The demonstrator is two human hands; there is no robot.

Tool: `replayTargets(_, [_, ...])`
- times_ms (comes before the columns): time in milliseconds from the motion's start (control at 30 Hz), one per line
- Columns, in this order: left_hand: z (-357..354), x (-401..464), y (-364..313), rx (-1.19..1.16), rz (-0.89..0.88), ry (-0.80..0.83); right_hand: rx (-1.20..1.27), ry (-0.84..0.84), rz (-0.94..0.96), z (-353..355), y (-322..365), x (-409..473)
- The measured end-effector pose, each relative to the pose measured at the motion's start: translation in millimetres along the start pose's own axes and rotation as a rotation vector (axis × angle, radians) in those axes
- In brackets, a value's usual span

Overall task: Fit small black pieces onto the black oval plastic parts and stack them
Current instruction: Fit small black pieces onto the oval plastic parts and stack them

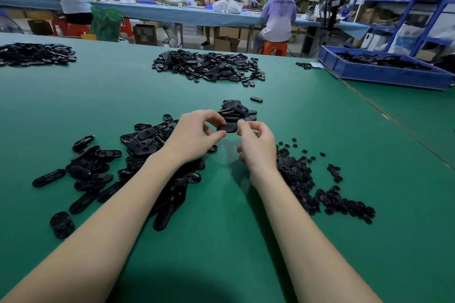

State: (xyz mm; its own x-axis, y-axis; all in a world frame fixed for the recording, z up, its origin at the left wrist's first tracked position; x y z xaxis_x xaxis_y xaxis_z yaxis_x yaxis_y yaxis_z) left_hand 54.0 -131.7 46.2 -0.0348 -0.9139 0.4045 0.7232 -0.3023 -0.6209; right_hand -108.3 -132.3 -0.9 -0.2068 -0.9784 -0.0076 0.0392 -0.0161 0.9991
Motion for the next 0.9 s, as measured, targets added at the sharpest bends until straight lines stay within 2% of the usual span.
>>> replayTargets(133, [3.0,8.2,15.3,0.026,0.052,-0.035,-0.086,-0.083,0.169,-1.4,2.3,-10.2])
replayTargets(300, [-4.2,47.6,20.3,0.036,0.113,-0.092,-0.031,-0.128,0.115,5.1,-3.1,-5.0])
replayTargets(533, [-22.6,109.8,27.0,0.182,0.205,-0.027,-0.046,-0.121,0.116,2.4,-6.1,-2.7])
replayTargets(667, [-34.3,118.0,30.8,0.274,0.216,-0.013,-0.062,-0.116,0.135,1.1,-5.9,-2.7])
replayTargets(900, [-28.7,106.7,36.6,0.213,0.246,-0.065,-0.070,-0.099,0.129,0.4,-6.9,-0.9])
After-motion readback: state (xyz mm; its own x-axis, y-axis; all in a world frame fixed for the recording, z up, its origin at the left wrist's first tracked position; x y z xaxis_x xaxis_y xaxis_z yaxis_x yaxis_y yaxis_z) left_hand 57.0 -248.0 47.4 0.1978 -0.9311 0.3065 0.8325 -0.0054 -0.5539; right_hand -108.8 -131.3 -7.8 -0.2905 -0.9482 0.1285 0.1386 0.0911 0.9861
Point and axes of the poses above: each hand's wrist, its own x-axis towards the middle knuckle, its own z-axis out of the back of the hand, y = z × x, the point moved 9 cm from there along x, towards the middle knuckle, and after that the axes turned 1 degree about -y, right-handed, at the moved point
